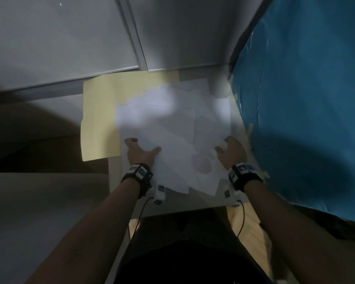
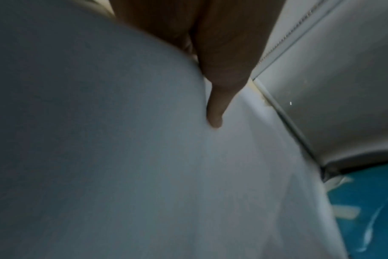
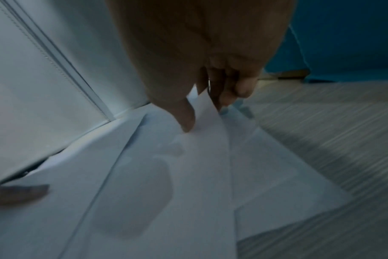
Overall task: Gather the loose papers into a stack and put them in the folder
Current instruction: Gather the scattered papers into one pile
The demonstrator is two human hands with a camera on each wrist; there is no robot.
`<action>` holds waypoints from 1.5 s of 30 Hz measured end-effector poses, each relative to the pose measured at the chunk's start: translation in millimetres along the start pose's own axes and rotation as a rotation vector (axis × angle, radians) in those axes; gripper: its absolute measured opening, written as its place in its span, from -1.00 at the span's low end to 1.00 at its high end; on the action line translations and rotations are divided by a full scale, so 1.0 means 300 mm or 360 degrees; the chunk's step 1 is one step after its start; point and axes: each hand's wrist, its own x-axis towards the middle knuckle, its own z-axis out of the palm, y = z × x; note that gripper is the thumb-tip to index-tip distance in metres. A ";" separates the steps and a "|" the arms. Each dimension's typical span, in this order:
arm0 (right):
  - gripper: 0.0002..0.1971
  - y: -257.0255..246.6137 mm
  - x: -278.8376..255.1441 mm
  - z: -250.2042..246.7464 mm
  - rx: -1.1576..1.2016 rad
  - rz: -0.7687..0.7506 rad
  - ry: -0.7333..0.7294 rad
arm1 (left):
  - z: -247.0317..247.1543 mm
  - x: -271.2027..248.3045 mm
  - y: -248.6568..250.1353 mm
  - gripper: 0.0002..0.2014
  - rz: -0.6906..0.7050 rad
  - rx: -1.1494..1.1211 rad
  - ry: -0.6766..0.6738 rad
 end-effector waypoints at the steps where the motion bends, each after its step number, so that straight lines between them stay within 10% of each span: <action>1: -0.54 -0.008 -0.009 0.015 -0.0038 -0.0028 -0.0036 | 0.001 -0.002 0.001 -0.11 -0.0050 -0.0096 0.0019; 6: -0.46 -0.021 0.036 -0.009 0.0143 -0.0027 -0.0115 | -0.046 0.069 -0.006 -0.44 -0.0100 -0.0190 -0.0244; 11: -0.11 -0.104 0.096 -0.044 0.0313 -0.0106 -0.0249 | -0.072 0.067 0.014 -0.13 0.0053 0.0041 -0.0576; 21: -0.35 -0.174 0.196 -0.084 0.0653 -0.0020 -0.0228 | -0.083 0.082 -0.038 -0.52 0.0087 -0.0227 -0.0550; 26: -0.43 -0.137 0.158 -0.162 0.0065 -0.0198 -0.0543 | -0.084 0.095 -0.046 -0.29 0.0026 -0.0336 -0.0443; 29: -0.85 -0.136 0.133 -0.175 -0.0116 -0.0281 -0.0619 | -0.082 0.073 -0.014 -0.44 -0.0014 -0.0337 -0.0443; 38: -0.77 -0.358 0.043 -0.531 -0.0762 -0.0299 0.0131 | -0.047 0.071 0.015 -0.57 0.0004 -0.0151 -0.0223; 42: -0.75 -0.425 0.015 -0.680 -0.0317 -0.0295 0.0741 | -0.058 0.055 -0.005 -0.41 0.0025 -0.0091 -0.0159; 45: -0.77 -0.432 0.066 -0.662 0.0250 -0.0280 0.0736 | -0.065 0.038 0.005 -0.55 0.0074 -0.0113 -0.0173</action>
